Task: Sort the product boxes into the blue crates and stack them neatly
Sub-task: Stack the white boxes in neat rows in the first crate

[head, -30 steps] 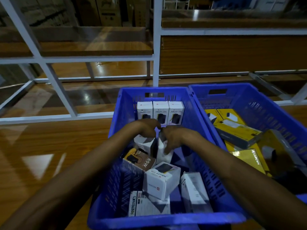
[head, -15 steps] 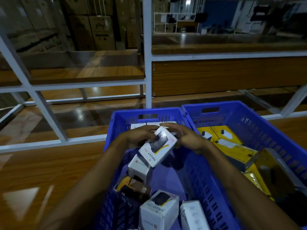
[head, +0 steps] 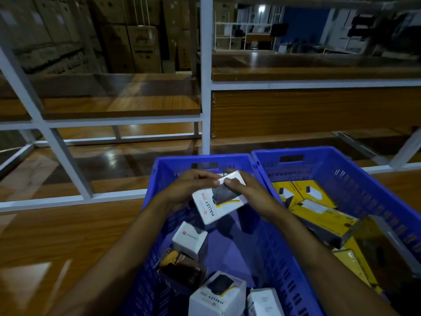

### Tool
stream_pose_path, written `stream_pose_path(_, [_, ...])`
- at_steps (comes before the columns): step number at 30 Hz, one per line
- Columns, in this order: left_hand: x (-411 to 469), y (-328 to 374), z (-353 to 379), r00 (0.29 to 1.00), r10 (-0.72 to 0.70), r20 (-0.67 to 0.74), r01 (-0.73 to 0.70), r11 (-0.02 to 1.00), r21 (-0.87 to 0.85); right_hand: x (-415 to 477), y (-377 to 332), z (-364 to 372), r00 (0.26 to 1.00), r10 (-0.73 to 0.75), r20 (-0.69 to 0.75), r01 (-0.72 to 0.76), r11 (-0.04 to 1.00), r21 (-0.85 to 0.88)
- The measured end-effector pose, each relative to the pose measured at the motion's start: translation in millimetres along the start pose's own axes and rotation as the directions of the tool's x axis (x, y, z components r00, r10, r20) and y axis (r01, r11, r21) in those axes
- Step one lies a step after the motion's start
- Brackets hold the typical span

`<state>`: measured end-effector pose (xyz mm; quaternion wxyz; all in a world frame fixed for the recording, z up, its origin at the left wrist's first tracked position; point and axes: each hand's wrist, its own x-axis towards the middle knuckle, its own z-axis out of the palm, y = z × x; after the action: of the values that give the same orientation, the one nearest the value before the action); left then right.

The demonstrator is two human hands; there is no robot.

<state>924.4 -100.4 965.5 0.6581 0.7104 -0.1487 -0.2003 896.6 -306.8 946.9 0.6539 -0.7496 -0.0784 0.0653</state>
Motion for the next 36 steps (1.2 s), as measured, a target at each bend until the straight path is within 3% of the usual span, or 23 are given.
stream_pose_path(4, [3,4,-6,0.96,-0.037,-0.279,-0.05,0.953,-0.299,4,-5,8,0.968,-0.028,-0.249,0.08,0.976,0.203])
stream_pose_path(9, [9,-2,-1,0.975,-0.08,-0.207,0.027,0.968,-0.25,9,-4,12,0.884,0.055,-0.465,0.154,0.903,0.4])
stream_pose_path(13, [13,0,17,0.97,-0.045,-0.239,-0.013,0.971,-0.238,9,0,18,0.893,0.059,-0.445,0.12,0.924,0.363])
stream_pose_path(17, [12,0,19,0.938,-0.019,-0.347,-0.068,0.969,-0.239,7,3,21,0.944,0.068,-0.323,0.014,0.97,0.244])
stream_pose_path(23, [9,0,17,0.913,0.007,-0.408,-0.102,0.972,-0.211,0,-8,25,0.968,0.06,-0.242,0.02,0.949,0.315])
stream_pose_path(25, [9,0,17,0.917,-0.012,-0.398,-0.087,0.97,-0.228,-1,-3,24,0.94,-0.077,-0.333,0.134,0.979,0.152])
stream_pose_path(27, [11,-1,18,0.937,-0.038,-0.347,-0.055,0.965,-0.255,-2,4,24,0.867,-0.304,-0.395,0.224,0.945,-0.237])
stream_pose_path(30, [12,-2,23,0.956,-0.099,-0.277,-0.011,0.928,-0.371,-7,2,32,0.744,-0.596,-0.302,0.23,0.653,-0.722])
stream_pose_path(33, [14,-7,24,0.955,-0.127,-0.269,-0.004,0.899,-0.438,-15,-3,45,0.732,-0.657,-0.179,0.204,0.462,-0.863])
stream_pose_path(36, [16,-12,21,0.955,-0.125,-0.267,-0.011,0.891,-0.454,-16,-4,50,0.747,-0.65,-0.143,0.209,0.433,-0.877])
